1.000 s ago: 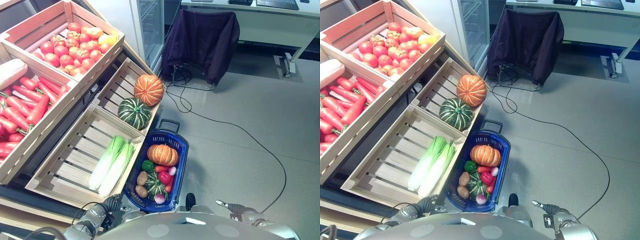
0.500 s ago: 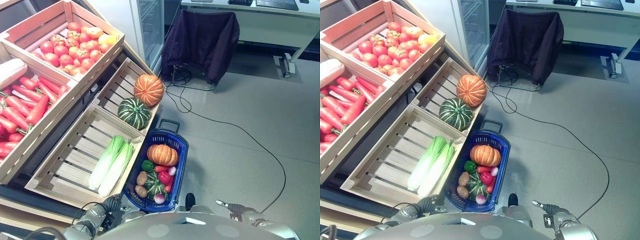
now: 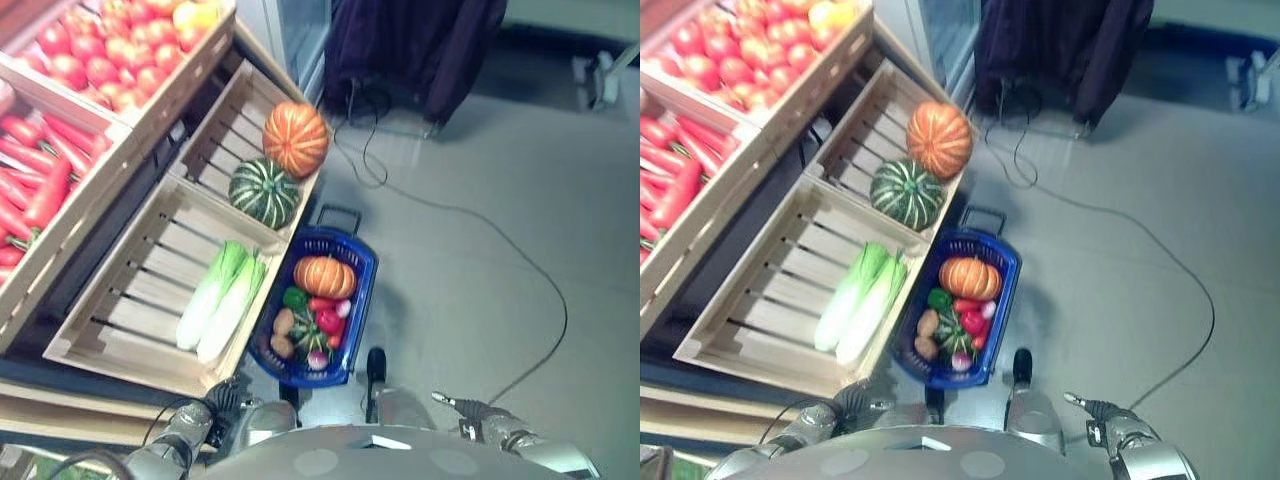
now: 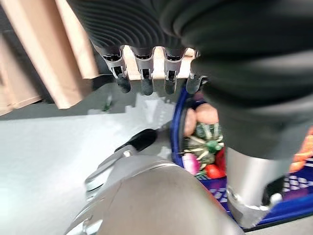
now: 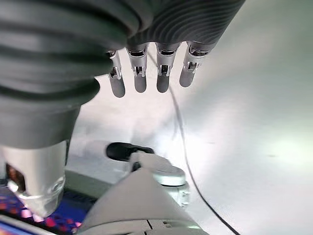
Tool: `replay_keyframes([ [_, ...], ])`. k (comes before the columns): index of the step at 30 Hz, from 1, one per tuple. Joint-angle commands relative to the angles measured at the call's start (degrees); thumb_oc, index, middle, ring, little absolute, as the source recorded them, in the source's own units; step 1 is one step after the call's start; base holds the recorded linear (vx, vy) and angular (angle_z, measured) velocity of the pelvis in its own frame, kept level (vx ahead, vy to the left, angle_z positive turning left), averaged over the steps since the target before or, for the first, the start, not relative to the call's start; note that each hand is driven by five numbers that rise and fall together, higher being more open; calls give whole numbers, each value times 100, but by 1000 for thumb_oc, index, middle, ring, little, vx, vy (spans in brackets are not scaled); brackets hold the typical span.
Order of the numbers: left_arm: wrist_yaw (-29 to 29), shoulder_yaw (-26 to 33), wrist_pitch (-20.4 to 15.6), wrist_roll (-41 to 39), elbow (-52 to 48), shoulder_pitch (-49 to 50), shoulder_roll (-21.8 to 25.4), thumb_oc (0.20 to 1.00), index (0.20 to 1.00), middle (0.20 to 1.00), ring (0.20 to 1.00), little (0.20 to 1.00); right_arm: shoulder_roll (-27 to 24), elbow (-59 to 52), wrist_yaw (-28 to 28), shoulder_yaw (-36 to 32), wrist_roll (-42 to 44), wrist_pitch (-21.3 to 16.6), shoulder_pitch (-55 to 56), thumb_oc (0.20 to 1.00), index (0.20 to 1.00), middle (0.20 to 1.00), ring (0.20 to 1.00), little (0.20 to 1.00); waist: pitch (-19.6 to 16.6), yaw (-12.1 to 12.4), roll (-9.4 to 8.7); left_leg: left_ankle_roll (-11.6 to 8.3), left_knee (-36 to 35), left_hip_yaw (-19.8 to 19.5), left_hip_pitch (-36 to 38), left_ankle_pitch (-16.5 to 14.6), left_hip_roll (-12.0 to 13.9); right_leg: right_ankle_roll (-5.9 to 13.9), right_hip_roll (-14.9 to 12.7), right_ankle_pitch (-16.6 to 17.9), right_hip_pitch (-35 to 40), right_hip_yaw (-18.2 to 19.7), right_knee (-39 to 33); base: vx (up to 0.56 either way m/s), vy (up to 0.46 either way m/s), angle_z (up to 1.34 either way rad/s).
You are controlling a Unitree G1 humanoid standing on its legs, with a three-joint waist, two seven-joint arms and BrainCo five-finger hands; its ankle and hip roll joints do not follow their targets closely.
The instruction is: Pick up fruits and vegetables into the basket
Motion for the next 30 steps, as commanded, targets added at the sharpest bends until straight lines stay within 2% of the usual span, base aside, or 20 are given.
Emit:
replay_keyframes([
  [1,53,73,-433,-502,66,-526,87,1000,1000,1000,1000,1000,-71,17,-185,370,369,-2,-636,1000,1000,1000,1000,1000,608,-96,37,99,12,-391,-793,-108,-186,382,-48,-580,0,173,56,-257,-6,4],
  [7,39,9,-716,-989,-152,-856,153,1000,1000,1000,1000,1000,-188,-146,-186,460,542,26,-930,1000,1000,1000,1000,1000,1008,-112,71,106,12,-485,-1194,51,-233,277,47,-587,-346,160,188,-107,-10,6],
  [11,65,-65,-1043,-1334,-394,-1123,239,1000,1000,1000,1000,1000,-323,-228,-167,513,698,10,-1095,1000,1000,1000,1000,1000,1250,-61,120,111,12,-553,-1374,153,-265,202,80,-733,-673,144,615,-83,6,10],
  [16,232,-22,-1415,-1969,-988,-1493,414,1000,1000,1000,1000,1000,-482,-283,-227,515,931,-49,-1316,1000,1000,1000,1000,1000,1603,-25,111,121,785,-564,-1939,26,-388,123,59,-808,-1130,164,1111,-99,-3,12],
  [17,351,8,-1595,-2122,-1243,-1608,526,1000,1000,1000,1000,1000,-497,-323,-272,515,1010,-63,-1384,1000,1000,1000,1000,1000,1698,-21,100,141,998,-536,-2104,-48,-416,124,57,-823,-1275,189,1246,-92,-11,11],
  [20,696,86,-1759,-2280,-1591,-1869,706,1000,1000,1000,1000,1000,-528,-347,-289,541,1067,-43,-1499,1000,1000,1000,1000,1000,1755,-15,78,162,1261,-522,-2406,-83,-446,133,67,-841,-1573,219,1490,-73,-10,1],
  [22,1206,140,-1958,-2163,-1830,-2052,799,1000,1000,1000,1000,1000,-553,-342,-294,538,1113,-60,-1543,1000,1000,1000,1000,1000,1755,-23,64,182,1488,-508,-2664,-115,-466,132,74,-875,-1842,242,1717,-18,-1,-1],
  [24,1465,172,-2004,-2112,-1959,-2140,860,1000,1000,1000,1000,1000,-566,-344,-290,530,1095,-42,-1567,1000,1000,1000,1000,1000,1755,-29,60,192,1589,-500,-2773,-135,-479,136,81,-891,-1974,262,1832,0,0,0],
  [30,2735,437,-2161,-1559,-2301,-2496,1105,1000,1000,1000,1000,1000,-542,-378,-332,557,1178,-90,-1548,1000,1000,1000,1000,1000,1755,-38,12,215,2028,-523,-3213,-230,-530,84,145,-1007,-2411,328,2248,0,0,0],
])
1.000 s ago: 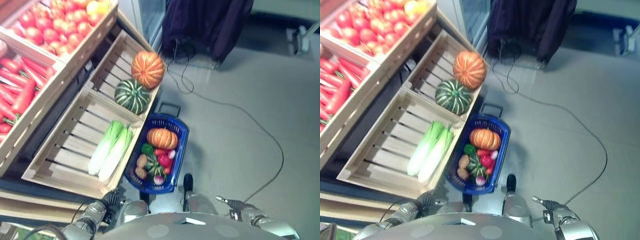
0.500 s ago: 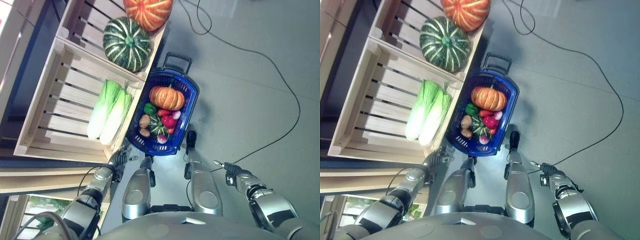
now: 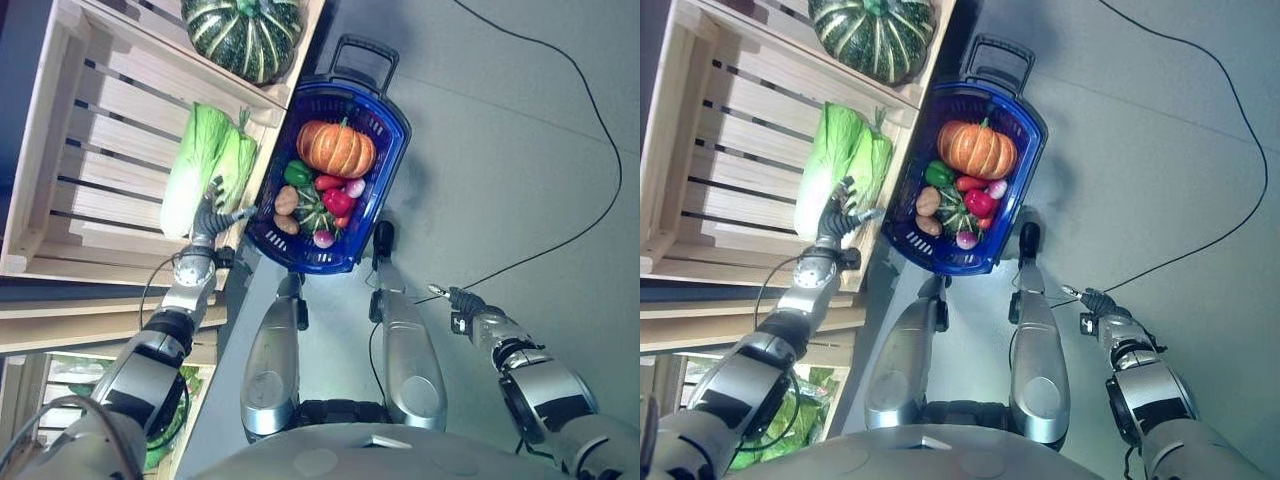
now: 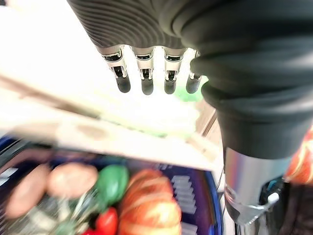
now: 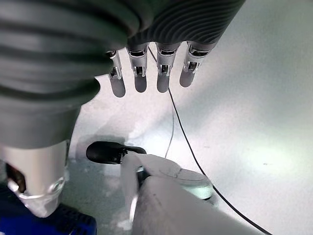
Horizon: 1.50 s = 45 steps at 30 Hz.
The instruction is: Pick up fruits and vegetables into the basket
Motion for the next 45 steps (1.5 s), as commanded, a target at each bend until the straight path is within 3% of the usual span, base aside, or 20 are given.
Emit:
replay_keyframes([
  [1,942,482,-316,523,-262,-62,304,1000,1000,1000,1000,1000,-152,-99,-118,259,249,-22,330,1000,1000,1000,1000,1000,-74,-40,-67,279,835,-167,-947,-268,-440,98,202,-1145,-546,155,1538,14,-31,0],
  [7,2021,665,-131,1479,-305,-358,459,1000,1000,1000,1000,1000,-87,-150,-114,335,285,-11,345,1000,1000,1000,1000,1000,-74,-62,-175,270,1042,-177,-1166,-332,-428,52,264,-1203,-744,202,1705,5,-31,4],
  [10,2709,630,295,2148,-99,-601,561,1000,1000,1000,1000,1000,-104,-103,-59,384,295,5,259,1000,1000,1000,1000,1000,-74,-86,-215,265,1111,-175,-1266,-337,-409,27,301,-1231,-850,218,1802,-1,-2,1],
  [18,3256,579,887,2502,872,-1128,846,1000,1000,1000,1000,1000,-104,-80,-19,584,352,-16,53,1000,1000,1000,1000,1000,-74,-208,-326,212,1222,-131,-1441,-352,-372,5,344,-1232,-1016,257,1842,-3,4,-4],
  [29,3103,524,1802,2298,1862,-1474,935,1000,1000,1000,1000,1000,-155,-31,46,750,403,7,-132,1000,1000,1000,1000,1000,-74,-299,-394,176,1290,-110,-1562,-367,-354,-17,378,-1268,-1129,288,1872,0,5,-1],
  [34,2748,421,2293,2206,2195,-1677,932,1000,1000,1000,1000,1000,-194,-38,68,782,392,76,-277,1000,1000,1000,1000,1000,-74,-335,-413,163,1281,-107,-1627,-314,-347,-14,386,-1235,-1189,280,1863,-5,8,-2],
  [45,2442,287,2584,1923,2708,-1965,996,1000,1000,1000,1000,1000,-297,28,132,859,414,97,-432,1000,1000,1000,1000,1000,-74,-380,-494,141,1285,-74,-1737,-308,-310,-17,418,-1240,-1289,287,1848,0,0,0],
])
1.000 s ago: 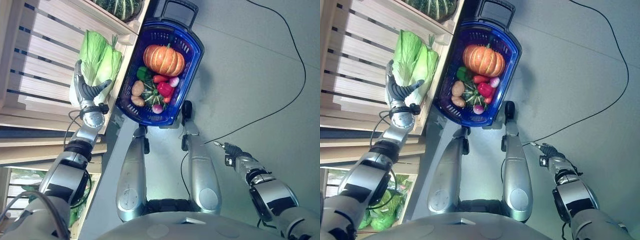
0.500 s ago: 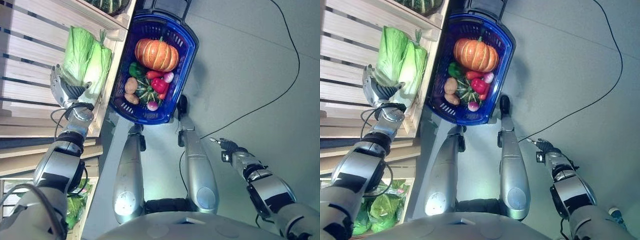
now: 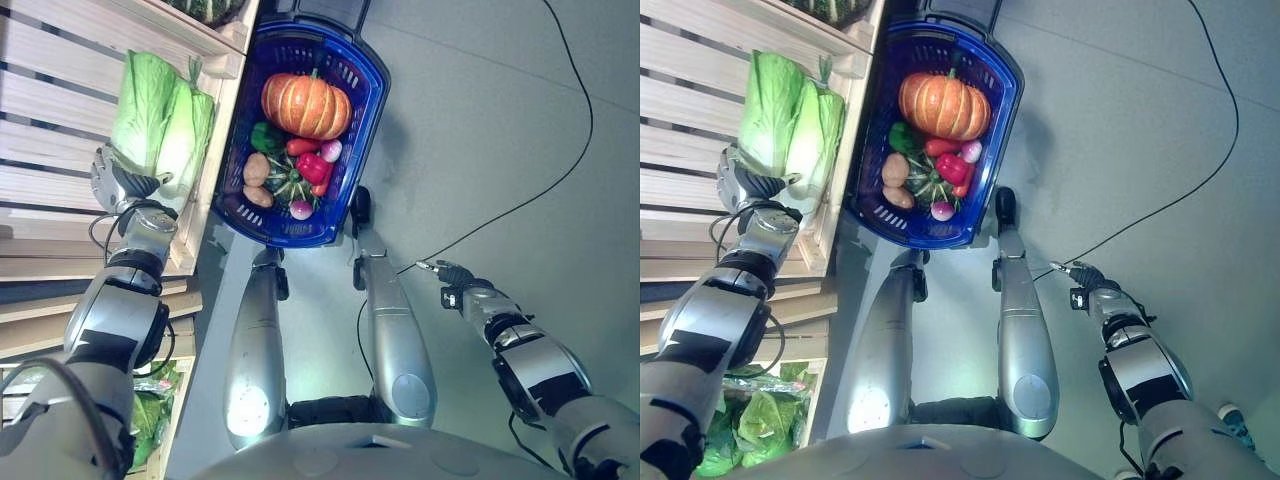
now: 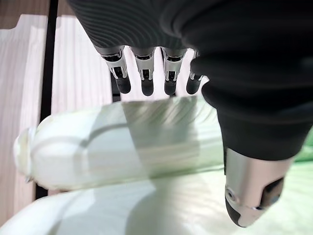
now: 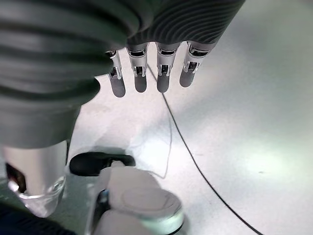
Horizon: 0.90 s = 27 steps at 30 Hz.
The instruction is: Pick up fruits and vegetables into the basket
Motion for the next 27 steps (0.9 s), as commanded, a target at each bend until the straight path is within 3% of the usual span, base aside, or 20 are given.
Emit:
replay_keyframes([
  [1,8,96,125,-200,337,65,305,1000,1000,1000,1000,1000,-313,24,20,252,135,44,251,1000,1000,1000,1000,1000,-185,83,3,52,-342,31,-149,236,-167,-142,378,-992,134,-336,704,0,0,0],
  [27,-72,240,549,-902,603,-159,346,1000,1000,1000,1000,1000,-343,-42,-16,331,266,90,135,1000,1000,1000,1000,1000,-185,84,-45,28,-409,-17,-283,305,-181,-125,401,-957,-20,-359,676,0,0,0],
])
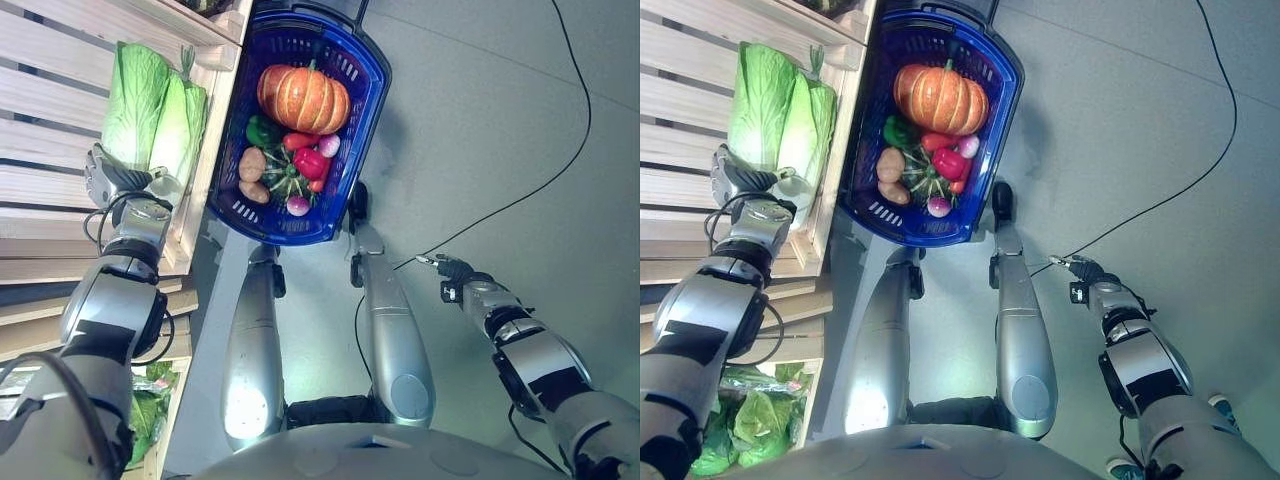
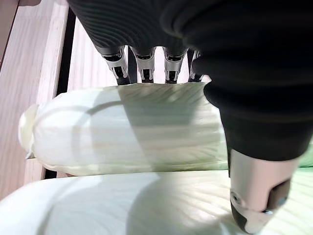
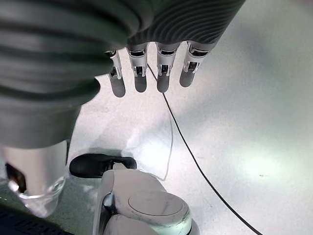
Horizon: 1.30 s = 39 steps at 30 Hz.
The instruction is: Pick up fruits and vegetables into the basket
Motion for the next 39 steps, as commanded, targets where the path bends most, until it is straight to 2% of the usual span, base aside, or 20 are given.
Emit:
replay_keyframes([
  [1,119,226,179,-98,417,194,286,1000,1000,1000,1000,1000,-297,-40,-42,215,154,91,313,1000,1000,1000,1000,1000,-175,75,15,1,-461,11,-105,315,-181,-136,399,-959,122,-340,667,0,0,0],
  [6,150,204,283,-118,410,127,270,1000,1000,1000,1000,1000,-273,-33,-55,217,173,105,282,1000,1000,1000,1000,1000,-175,74,3,-5,-486,7,-110,326,-178,-131,400,-943,118,-343,640,0,0,0],
  [7,117,197,275,-122,404,122,274,859,859,859,859,859,-280,-39,-56,221,184,104,274,1000,1000,1000,1000,1000,-175,72,3,-5,-494,9,-117,329,-178,-127,400,-935,106,-347,632,0,0,0],
  [8,81,197,274,-115,408,118,275,583,583,583,583,583,-283,-44,-62,223,189,98,275,1000,1000,1000,1000,1000,-175,70,3,-5,-496,10,-125,331,-181,-128,403,-931,96,-346,624,0,0,0],
  [9,34,181,273,-115,407,111,268,451,451,451,451,451,-283,-50,-74,235,206,110,260,1000,1000,1000,1000,1000,-175,70,1,-7,-493,13,-135,336,-181,-128,401,-924,88,-350,619,0,0,0],
  [10,-16,167,256,-105,401,117,256,200,200,200,200,200,-282,-53,-83,236,205,122,247,1000,1000,1000,1000,1000,-175,68,1,-11,-497,11,-141,339,-183,-128,403,-918,84,-348,609,0,0,0],
  [34,-460,-13,-72,-176,180,181,202,200,200,200,200,200,-381,-85,-33,227,177,117,211,1000,1000,1000,1000,1000,-175,54,71,-20,-690,35,-86,437,-202,-118,414,-856,119,-371,476,0,0,0],
  [37,-496,-2,-205,-271,126,188,206,200,200,200,200,200,-375,-93,-36,218,181,99,224,1000,1000,1000,1000,1000,-175,53,79,-23,-708,45,-81,446,-196,-116,413,-858,122,-372,475,0,0,0],
  [38,-562,22,-483,-469,46,193,202,200,200,200,200,200,-372,-87,-39,206,231,70,229,1000,1000,1000,1000,1000,-175,58,86,-20,-737,45,-57,450,-196,-117,417,-866,144,-368,463,0,0,0],
  [39,-566,31,-536,-485,32,194,203,200,200,200,200,200,-372,-87,-42,204,238,61,234,1000,1000,1000,1000,1000,-175,59,89,-19,-743,43,-51,451,-197,-117,418,-866,148,-368,462,-15,-37,0],
])
